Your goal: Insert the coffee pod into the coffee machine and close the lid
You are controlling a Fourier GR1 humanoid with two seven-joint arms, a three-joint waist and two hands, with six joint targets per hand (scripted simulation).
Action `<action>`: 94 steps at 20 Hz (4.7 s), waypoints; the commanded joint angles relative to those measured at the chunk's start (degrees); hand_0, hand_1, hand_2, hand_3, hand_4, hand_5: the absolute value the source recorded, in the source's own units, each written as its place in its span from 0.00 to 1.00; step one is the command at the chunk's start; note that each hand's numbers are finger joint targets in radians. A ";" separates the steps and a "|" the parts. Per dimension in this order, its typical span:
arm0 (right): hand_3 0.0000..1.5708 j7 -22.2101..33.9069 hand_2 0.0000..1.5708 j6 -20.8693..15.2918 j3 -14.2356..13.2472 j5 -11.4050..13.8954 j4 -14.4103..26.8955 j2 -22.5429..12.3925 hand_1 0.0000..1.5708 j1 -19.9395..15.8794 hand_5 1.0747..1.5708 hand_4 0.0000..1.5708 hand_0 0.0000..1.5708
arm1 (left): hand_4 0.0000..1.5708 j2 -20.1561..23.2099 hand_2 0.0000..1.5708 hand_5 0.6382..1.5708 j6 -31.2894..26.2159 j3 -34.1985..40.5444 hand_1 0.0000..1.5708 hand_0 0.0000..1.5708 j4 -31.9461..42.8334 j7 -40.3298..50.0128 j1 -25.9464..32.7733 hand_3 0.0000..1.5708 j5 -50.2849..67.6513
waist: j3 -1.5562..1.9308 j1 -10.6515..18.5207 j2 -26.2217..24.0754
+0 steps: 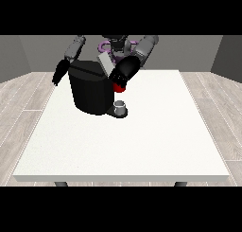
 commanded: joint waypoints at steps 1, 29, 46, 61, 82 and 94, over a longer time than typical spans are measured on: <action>0.00 -0.70 0.00 -0.20 -1.00 0.20 2.99 -0.71 0.00 0.27 1.00 0.09 0.00 | 0.00 -2.34 0.77 1.00 -0.35 -0.76 0.80 0.80 -0.35 1.48 -0.82 0.60 -0.42 | -0.06 1.10 -1.15; 0.00 -0.57 0.00 0.33 -2.71 -1.64 5.72 -0.28 0.00 7.10 1.00 0.00 0.00 | 0.00 -5.84 0.00 1.00 1.77 -2.21 0.00 0.00 -0.46 -0.97 9.46 0.03 -2.79 | -0.08 8.19 -12.01; 0.00 -3.21 0.00 3.94 -2.63 -5.51 2.32 1.10 0.00 19.33 1.00 0.00 0.00 | 0.27 -24.52 0.00 1.00 -1.45 16.98 0.00 0.00 0.84 -8.55 37.95 0.00 24.06 | -0.19 21.84 -36.84; 0.00 -0.33 0.00 10.08 -4.86 -7.86 2.19 -4.99 0.00 8.88 1.00 0.00 0.00 | 0.29 -28.95 0.00 1.00 -1.32 10.13 0.00 0.00 -11.66 0.71 44.92 0.00 32.67 | -0.07 28.05 -34.72; 0.00 4.01 0.00 13.54 -7.72 -13.75 15.22 -6.95 0.00 -4.21 1.00 0.00 0.00 | 0.22 -28.01 0.00 1.00 -0.14 1.65 0.00 0.00 -38.37 9.74 56.39 0.00 40.32 | -0.08 29.65 -25.23; 0.00 1.31 0.00 12.92 -5.47 -12.36 18.61 -5.10 0.00 -11.78 1.00 0.05 0.00 | 0.20 -25.57 0.00 1.00 0.18 1.41 0.00 0.00 -45.99 10.68 60.07 0.00 43.01 | -0.08 29.34 -20.35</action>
